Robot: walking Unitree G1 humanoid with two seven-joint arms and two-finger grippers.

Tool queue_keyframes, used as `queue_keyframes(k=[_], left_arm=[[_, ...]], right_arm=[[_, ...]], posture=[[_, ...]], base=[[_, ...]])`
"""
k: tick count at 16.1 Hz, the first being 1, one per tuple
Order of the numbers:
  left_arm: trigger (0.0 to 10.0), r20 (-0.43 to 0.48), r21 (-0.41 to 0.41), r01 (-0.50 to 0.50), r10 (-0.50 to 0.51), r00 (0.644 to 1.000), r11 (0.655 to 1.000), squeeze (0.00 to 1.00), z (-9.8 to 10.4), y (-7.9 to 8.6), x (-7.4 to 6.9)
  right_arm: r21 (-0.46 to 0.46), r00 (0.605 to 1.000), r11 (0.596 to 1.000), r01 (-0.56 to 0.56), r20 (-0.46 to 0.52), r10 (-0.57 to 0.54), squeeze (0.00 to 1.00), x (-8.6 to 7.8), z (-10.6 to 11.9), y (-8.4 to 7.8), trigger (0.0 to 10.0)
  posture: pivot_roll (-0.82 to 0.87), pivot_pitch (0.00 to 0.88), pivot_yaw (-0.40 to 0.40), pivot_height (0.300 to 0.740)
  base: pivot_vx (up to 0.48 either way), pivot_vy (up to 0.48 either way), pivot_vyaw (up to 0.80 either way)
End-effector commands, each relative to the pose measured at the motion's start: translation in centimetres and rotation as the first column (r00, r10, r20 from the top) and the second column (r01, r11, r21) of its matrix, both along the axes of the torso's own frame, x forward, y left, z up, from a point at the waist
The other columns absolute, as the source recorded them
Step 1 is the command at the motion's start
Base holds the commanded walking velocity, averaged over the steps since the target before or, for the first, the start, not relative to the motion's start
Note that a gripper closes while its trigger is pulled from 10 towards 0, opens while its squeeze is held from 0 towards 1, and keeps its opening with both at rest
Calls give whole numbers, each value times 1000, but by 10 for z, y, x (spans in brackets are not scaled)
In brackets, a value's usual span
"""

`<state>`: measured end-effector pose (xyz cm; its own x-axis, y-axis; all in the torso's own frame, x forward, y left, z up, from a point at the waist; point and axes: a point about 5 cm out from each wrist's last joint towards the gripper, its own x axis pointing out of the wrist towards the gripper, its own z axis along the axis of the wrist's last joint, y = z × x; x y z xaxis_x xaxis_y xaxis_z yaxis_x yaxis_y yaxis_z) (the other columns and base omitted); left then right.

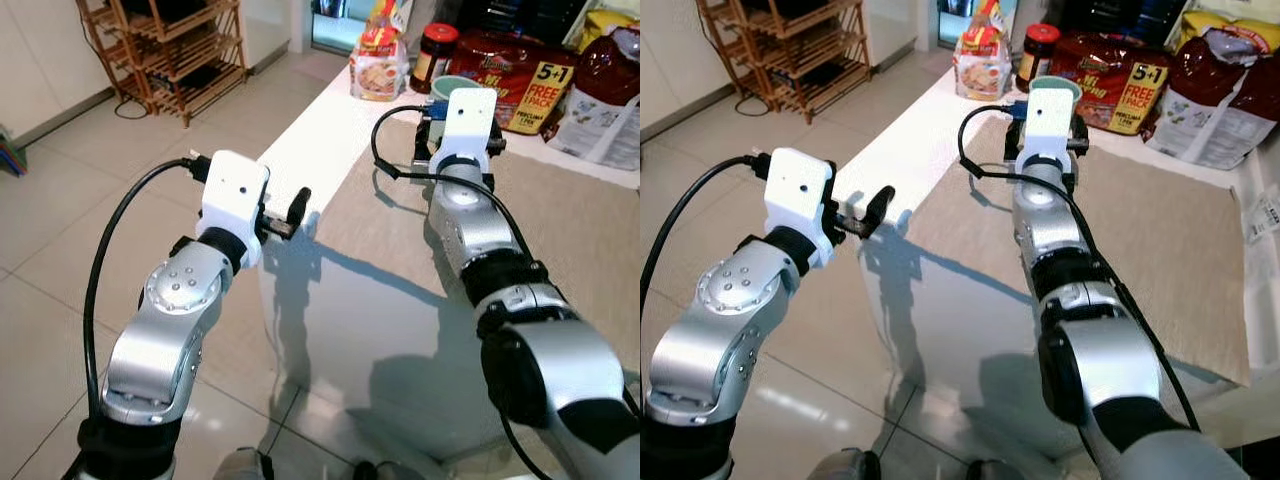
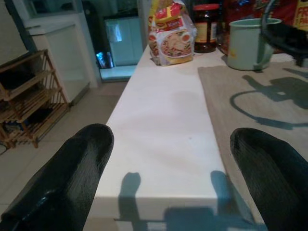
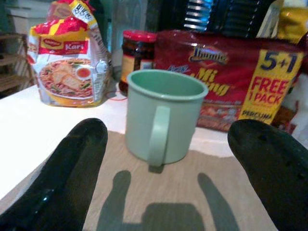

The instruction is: Setting the table

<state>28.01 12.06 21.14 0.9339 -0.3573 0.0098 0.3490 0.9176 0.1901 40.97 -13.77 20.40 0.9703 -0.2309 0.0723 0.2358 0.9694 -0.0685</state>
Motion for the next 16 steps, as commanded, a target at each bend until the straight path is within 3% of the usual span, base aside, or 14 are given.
queue_keyframes(k=[1, 5, 13, 14, 15, 16], left_arm=[[10000, 11, -29, 96, -96, 995, 995, 0, 6, -9, -9], [10000, 45, -56, 267, -265, 963, 962, 0, 18, -22, -29], [10000, 25, -35, 276, -275, 961, 961, 0, 25, -16, -42], [10000, 24, -34, 275, -274, 961, 961, 0, 25, -16, -42], [10000, 23, -32, 275, -274, 961, 961, 0, 25, -16, -42], [10000, 22, -31, 276, -275, 961, 961, 0, 26, -16, -42]], right_arm=[[65, 1000, 998, 3, -6, -2, 0, 2, 0, -5, 10000], [131, 999, 991, 28, -23, -26, 0, 4, 0, -15, 10000], [171, 998, 984, -43, 44, 36, 0, 10, 22, -19, 10000], [166, 998, 985, -44, 50, 36, 0, 10, 23, -19, 9490], [158, 998, 986, -47, 56, 39, 0, 10, 23, -19, 7216], [154, 997, 987, -48, 59, 39, 0, 10, 24, -19, 6157]], posture=[[155, 145, -59, 740], [195, 185, -78, 740], [246, 218, -92, 740], [246, 218, -92, 740], [248, 220, -92, 740], [251, 222, -91, 740]], base=[[0, 0, 0], [0, 0, 0], [0, 0, 0], [0, 0, 0], [0, 0, 0], [0, 0, 0]])
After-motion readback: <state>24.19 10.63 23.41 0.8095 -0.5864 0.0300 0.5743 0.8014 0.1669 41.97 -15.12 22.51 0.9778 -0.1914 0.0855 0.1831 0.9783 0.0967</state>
